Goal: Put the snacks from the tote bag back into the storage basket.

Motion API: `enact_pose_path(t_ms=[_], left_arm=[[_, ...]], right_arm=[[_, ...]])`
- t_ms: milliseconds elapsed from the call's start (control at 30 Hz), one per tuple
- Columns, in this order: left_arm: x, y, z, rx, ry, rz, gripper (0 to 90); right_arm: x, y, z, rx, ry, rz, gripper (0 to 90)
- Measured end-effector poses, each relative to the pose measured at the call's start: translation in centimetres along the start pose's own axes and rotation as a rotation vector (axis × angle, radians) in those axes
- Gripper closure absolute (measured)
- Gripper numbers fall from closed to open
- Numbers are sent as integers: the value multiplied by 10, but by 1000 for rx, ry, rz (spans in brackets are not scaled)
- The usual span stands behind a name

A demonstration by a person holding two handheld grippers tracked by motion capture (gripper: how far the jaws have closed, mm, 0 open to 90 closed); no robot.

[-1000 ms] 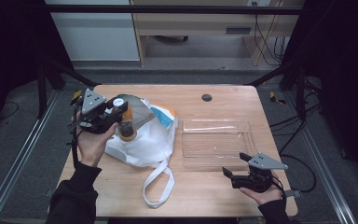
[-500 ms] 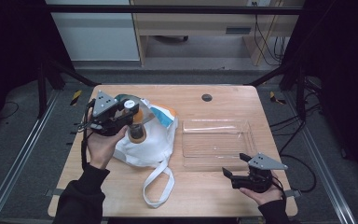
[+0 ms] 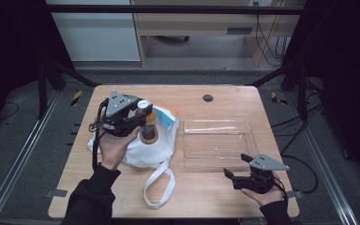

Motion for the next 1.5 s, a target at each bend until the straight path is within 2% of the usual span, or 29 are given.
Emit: enact_pose_path(t_ms=[200, 533, 600, 667, 700, 1033, 1500], left_arm=[[-4, 12, 13, -5, 28, -25, 589], [-13, 24, 25, -32, 42, -44, 589], [-16, 28, 27, -22, 41, -55, 589], [-17, 28, 28, -33, 48, -51, 589], [-18, 31, 29, -24, 47, -60, 589], [-25, 46, 45, -27, 74, -89, 589], [-35, 61, 56, -37, 88, -107, 589]], right_arm=[[0, 0, 0, 1, 2, 0, 142], [0, 0, 0, 1, 0, 2, 142], [0, 0, 0, 1, 1, 3, 143], [0, 0, 0, 0, 1, 3, 143], [0, 0, 0, 1, 0, 3, 143], [0, -1, 1, 1, 3, 4, 143], [0, -1, 1, 6, 3, 6, 143]])
Point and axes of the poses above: each handheld gripper's, and its own axes: x roughly backward along the jaws, z roughly out of its top, y roughly to its right, the point moved 6 cm from there along -x, roughly forward along the jaws, and after that the axes turned 15 degrees about -x, right-handed, at the moved point
